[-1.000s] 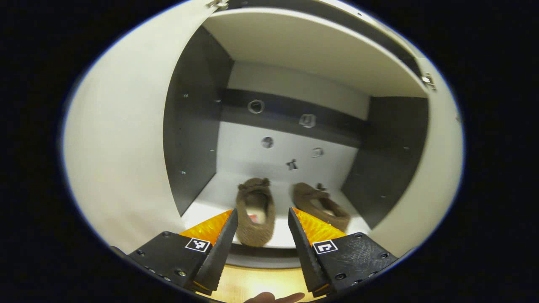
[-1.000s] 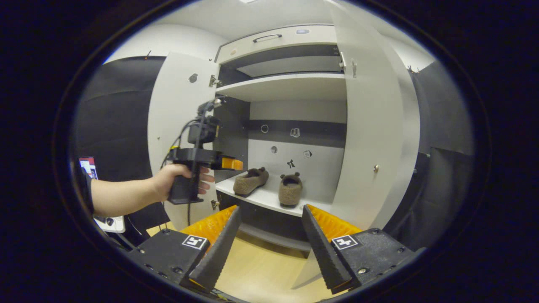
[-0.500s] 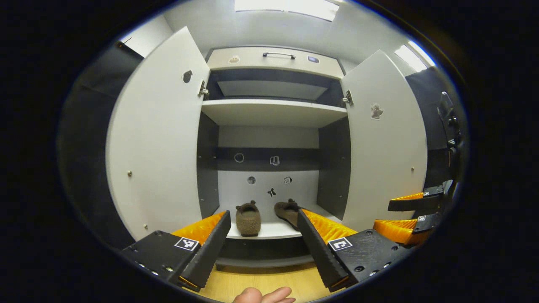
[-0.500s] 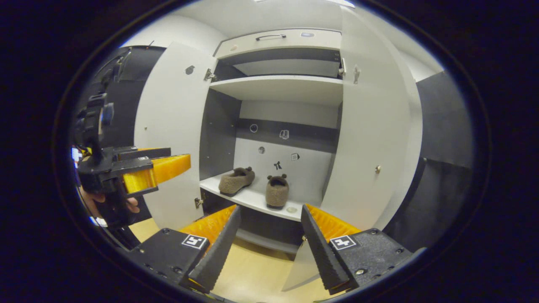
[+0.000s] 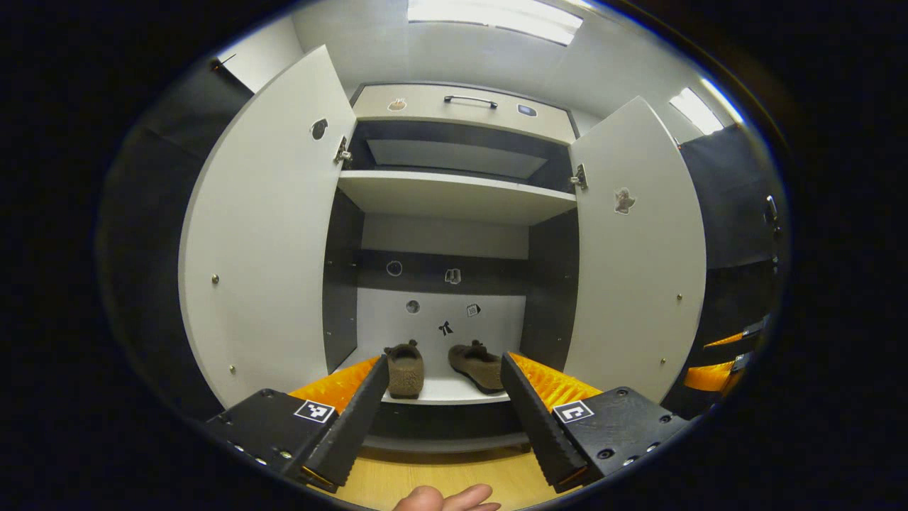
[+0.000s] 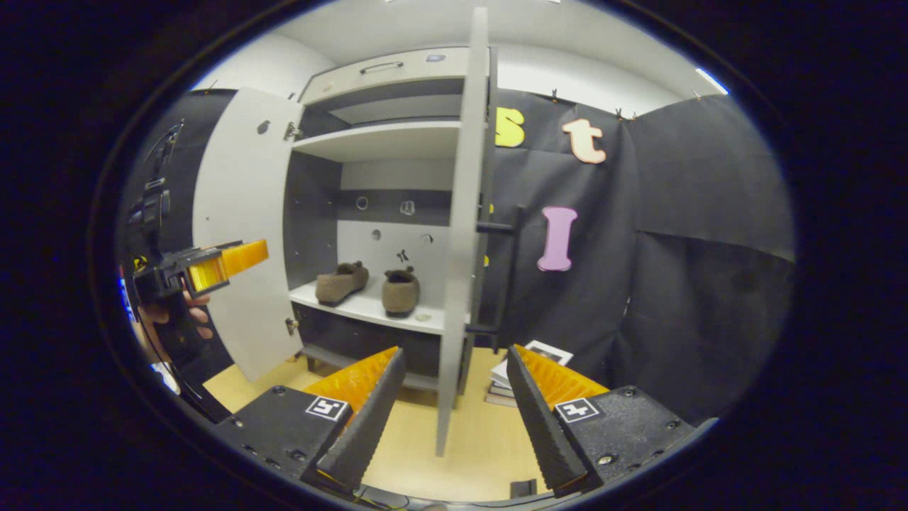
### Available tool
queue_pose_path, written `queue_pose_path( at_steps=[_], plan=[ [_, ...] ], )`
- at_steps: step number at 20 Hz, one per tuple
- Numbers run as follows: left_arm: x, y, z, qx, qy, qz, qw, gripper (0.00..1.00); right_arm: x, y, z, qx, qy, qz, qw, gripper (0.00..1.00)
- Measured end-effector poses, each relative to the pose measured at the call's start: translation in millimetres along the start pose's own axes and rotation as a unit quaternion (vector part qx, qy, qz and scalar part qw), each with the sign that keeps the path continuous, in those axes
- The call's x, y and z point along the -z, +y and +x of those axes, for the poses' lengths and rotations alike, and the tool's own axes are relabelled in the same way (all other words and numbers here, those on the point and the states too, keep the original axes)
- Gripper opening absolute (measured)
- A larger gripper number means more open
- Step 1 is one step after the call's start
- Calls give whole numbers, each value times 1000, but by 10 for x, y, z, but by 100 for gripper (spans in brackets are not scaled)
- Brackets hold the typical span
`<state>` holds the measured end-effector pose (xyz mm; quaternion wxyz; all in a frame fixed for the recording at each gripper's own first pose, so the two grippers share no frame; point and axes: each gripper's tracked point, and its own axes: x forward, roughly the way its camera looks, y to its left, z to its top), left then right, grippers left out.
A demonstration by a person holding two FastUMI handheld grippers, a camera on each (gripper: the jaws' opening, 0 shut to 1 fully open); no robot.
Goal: Grab one shoe with the right hand and put it into the shoe cabinet, grab the other shoe with the left hand and put it into the shoe cabinet; then close the right door with the right hand and the left door with the left hand.
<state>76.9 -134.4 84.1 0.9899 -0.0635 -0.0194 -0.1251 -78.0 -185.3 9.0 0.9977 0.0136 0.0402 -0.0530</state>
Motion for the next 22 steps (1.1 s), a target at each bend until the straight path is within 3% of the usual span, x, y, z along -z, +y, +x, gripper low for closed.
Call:
queue_pose_path(
  at_steps=[5,9,10,17,22],
  plan=[
    [238,-137,39,15,35,-19,999,95,-74,-236,259,2,6,-23,1000,92],
    [389,-144,1,10,53,3,999,95,58,-8,405,-34,27,-50,998,93],
    [428,-138,-9,8,57,10,998,95,32,7,398,-35,21,-61,997,87],
    [527,-211,-82,13,57,18,998,95,15,291,426,-85,29,-78,993,84],
    [594,56,-223,-23,67,17,997,95,-10,618,486,-120,23,-93,988,85]
  ],
)
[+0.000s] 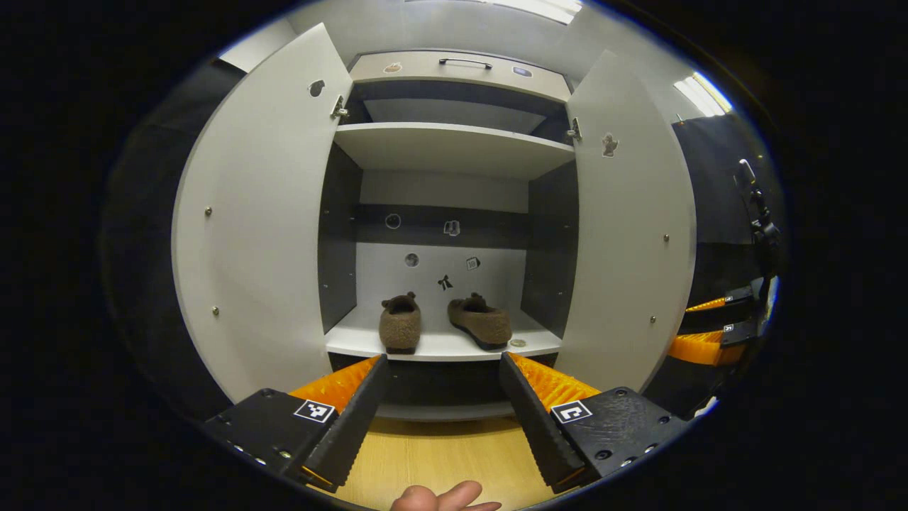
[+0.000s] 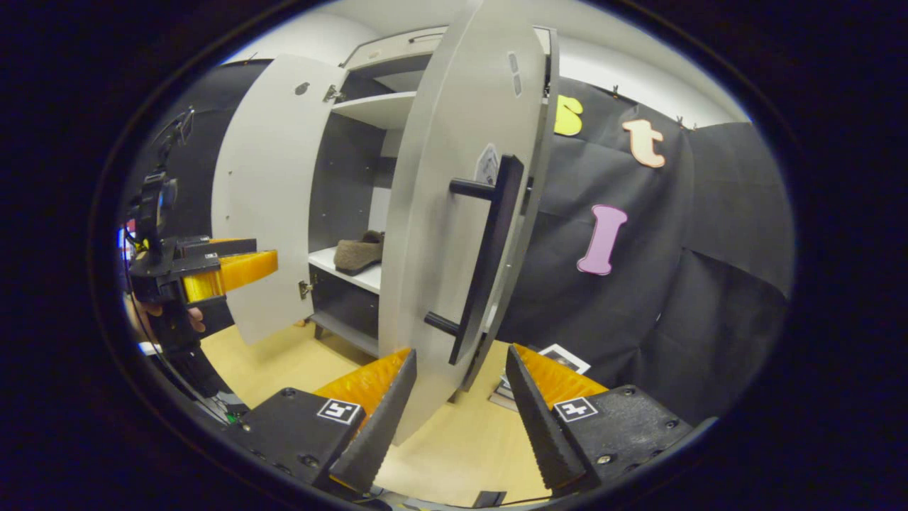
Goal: Grab one shoe with the right hand and put it into the shoe cabinet, grab the other shoe with the left hand and put it into the shoe cabinet; then close the right door with the right hand and the left door with the left hand.
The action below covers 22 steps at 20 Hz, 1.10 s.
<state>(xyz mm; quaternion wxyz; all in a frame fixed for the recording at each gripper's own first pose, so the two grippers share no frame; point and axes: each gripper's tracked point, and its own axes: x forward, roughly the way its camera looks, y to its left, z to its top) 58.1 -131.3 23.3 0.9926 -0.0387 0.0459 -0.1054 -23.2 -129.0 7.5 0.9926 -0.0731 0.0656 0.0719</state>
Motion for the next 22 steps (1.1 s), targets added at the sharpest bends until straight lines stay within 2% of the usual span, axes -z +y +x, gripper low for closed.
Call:
queue_pose_path(
  at_steps=[3,7,12,20,22],
  plan=[
    [31,238,-77,-26,4,-4,1000,95,-63,131,107,-15,-6,-10,1000,85],
    [67,522,-195,-62,6,-8,998,95,-103,185,197,-36,-9,4,999,84],
    [143,731,-318,-92,13,-11,996,95,-210,389,383,-64,-7,3,998,85],
    [168,1116,-552,-145,12,-1,989,95,-372,932,774,-129,-5,-21,991,85],
    [172,1237,-591,-157,11,-3,988,95,-353,1066,798,-140,-3,-32,990,88]
  ],
)
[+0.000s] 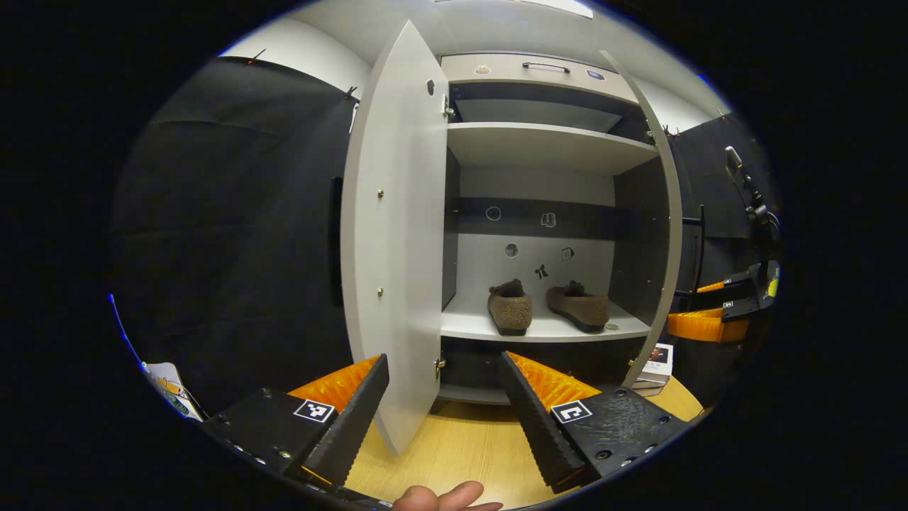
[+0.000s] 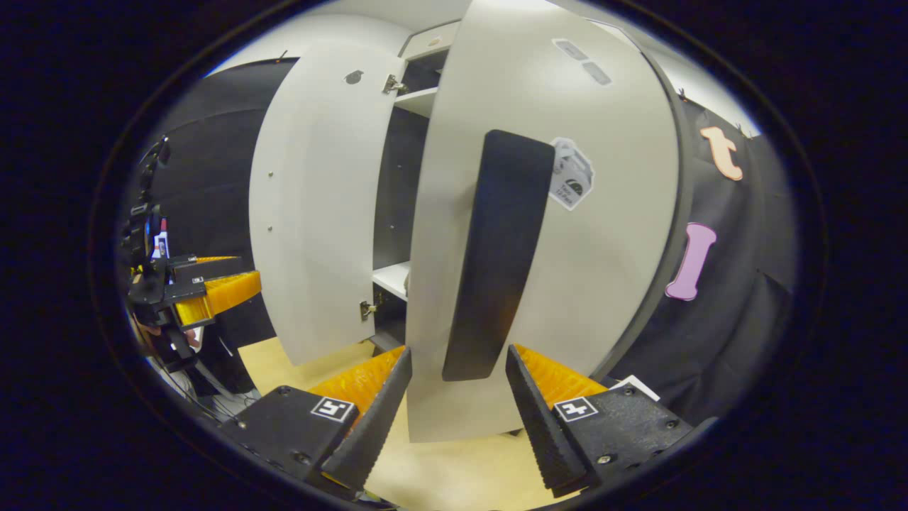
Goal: Grab one shoe with the right hand and put it into the shoe cabinet, grab the other shoe with the left hand and put it into the shoe cabinet; then close the right door with the right hand and the left door with the left hand.
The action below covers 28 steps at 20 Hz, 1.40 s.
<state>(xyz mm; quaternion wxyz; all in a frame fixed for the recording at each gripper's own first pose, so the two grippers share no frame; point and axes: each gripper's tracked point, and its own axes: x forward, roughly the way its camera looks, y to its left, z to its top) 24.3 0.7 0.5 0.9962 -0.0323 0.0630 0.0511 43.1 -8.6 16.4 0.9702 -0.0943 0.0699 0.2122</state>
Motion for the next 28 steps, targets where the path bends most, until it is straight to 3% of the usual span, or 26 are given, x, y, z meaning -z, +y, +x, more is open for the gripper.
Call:
queue_pose_path(
  at_steps=[4,11,18,19,25,28],
  plan=[
    [24,192,41,-9,4,-9,1000,95,-9,100,104,9,6,-21,1000,88],
    [70,507,43,-1,-2,-20,1000,95,185,224,156,27,37,15,999,92],
    [201,982,-12,19,-20,-44,999,95,410,830,3,55,53,9,997,94],
    [219,1060,14,20,-21,-44,999,95,462,919,-41,57,60,6,997,90],
    [151,1433,307,21,-31,-53,998,95,554,1585,-173,22,93,-30,995,88],
    [225,1430,533,38,-18,-31,999,95,545,1791,-209,10,103,-57,993,89]
  ],
)
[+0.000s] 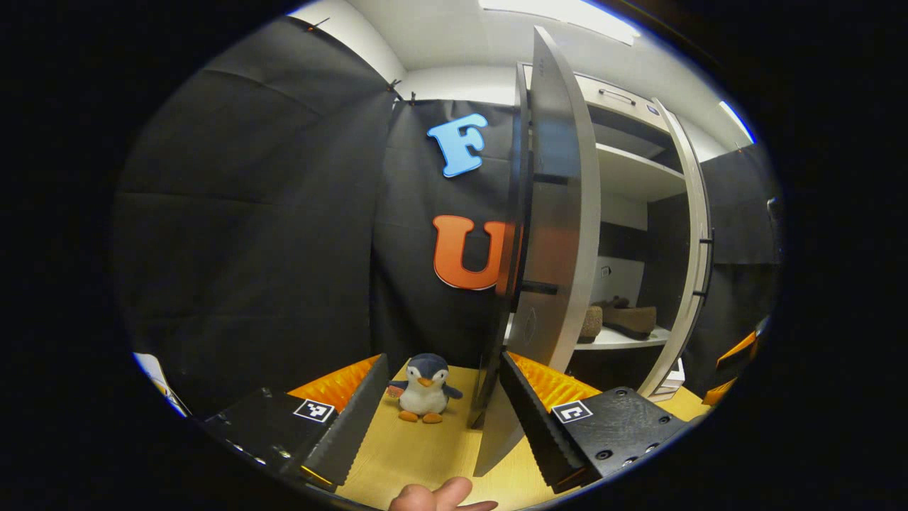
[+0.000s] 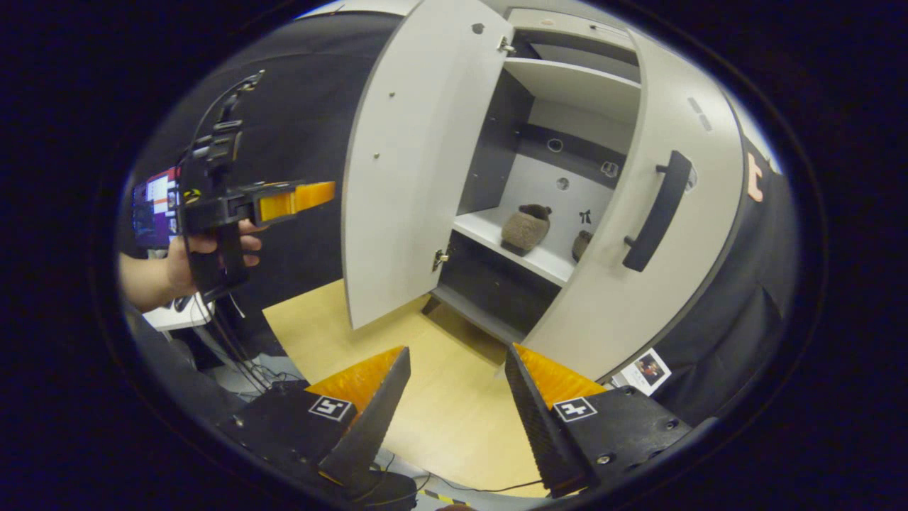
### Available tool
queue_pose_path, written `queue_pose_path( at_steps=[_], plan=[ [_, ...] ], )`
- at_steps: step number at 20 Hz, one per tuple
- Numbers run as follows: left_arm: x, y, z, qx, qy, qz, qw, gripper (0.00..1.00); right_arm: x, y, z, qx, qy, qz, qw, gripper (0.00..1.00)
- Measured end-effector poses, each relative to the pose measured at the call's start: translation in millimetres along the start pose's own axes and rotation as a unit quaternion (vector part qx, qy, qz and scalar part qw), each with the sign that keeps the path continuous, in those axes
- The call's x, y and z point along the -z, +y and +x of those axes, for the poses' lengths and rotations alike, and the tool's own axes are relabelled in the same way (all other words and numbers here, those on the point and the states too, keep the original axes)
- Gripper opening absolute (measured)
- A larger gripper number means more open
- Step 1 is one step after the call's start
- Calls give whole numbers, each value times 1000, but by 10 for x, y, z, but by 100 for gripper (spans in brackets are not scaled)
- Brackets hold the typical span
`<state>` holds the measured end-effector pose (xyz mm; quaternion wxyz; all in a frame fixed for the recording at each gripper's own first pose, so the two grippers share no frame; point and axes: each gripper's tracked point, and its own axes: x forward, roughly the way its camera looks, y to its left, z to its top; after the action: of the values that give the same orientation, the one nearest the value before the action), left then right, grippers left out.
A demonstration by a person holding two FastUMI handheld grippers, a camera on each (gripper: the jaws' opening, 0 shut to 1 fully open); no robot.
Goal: Grab one shoe with the right hand and put it into the shoe cabinet, grab the other shoe with the left hand and put it into the shoe cabinet; then close the right door with the right hand and the left door with the left hand.
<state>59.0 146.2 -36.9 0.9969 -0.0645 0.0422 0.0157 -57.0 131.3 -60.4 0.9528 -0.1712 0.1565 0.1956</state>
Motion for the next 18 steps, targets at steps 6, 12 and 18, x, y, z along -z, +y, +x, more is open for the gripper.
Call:
queue_pose_path(
  at_steps=[6,12,18],
  plan=[
    [-48,-136,137,19,-13,73,997,93,8,331,-6,-57,26,16,998,89],
    [14,-384,172,58,7,39,998,93,-135,186,57,-70,29,92,993,89],
    [87,-967,193,102,16,39,994,94,-63,-341,47,-56,24,186,981,88]
  ],
)
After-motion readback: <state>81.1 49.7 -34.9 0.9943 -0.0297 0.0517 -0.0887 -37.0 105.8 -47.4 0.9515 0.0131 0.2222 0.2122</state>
